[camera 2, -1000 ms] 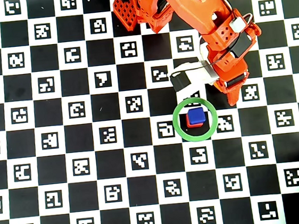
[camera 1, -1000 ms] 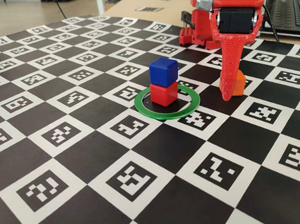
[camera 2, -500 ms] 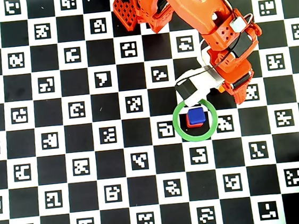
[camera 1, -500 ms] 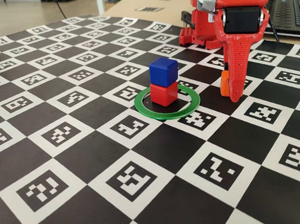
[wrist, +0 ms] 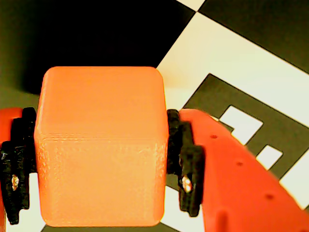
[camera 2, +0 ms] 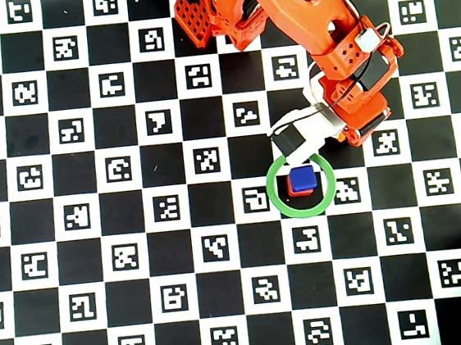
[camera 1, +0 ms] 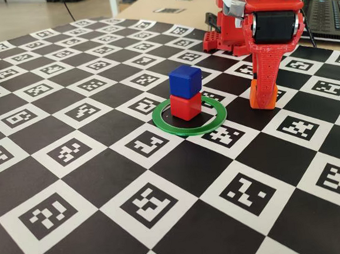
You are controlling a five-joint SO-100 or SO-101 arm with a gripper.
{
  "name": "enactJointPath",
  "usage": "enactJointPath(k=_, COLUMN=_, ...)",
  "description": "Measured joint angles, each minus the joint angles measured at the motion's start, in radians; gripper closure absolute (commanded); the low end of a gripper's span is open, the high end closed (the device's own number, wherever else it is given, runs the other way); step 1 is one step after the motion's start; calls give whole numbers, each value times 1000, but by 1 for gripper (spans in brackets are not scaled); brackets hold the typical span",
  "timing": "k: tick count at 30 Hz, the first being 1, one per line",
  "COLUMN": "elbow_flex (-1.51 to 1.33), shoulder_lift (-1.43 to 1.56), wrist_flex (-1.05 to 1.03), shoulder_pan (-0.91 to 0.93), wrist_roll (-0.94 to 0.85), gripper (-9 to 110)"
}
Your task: Grab the red cube then put it in the green circle then put the blue cube on top and finally the orange cube on top
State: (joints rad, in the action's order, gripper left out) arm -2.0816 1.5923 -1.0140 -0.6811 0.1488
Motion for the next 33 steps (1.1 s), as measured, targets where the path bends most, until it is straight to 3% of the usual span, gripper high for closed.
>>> enactJointPath(k=16, elbow_flex=423, shoulder_lift=0, wrist_flex=-472, shoulder_pan=173, wrist_roll=103, gripper=96)
enactJointPath(k=25, elbow_flex=634, shoulder_lift=-38, wrist_flex=-588, shoulder_pan=308, wrist_roll=153, gripper=96)
enactJointPath(k=33, elbow_flex=715, shoulder_lift=-138, wrist_flex=-609, shoulder_pan=322, wrist_roll=213, gripper=96)
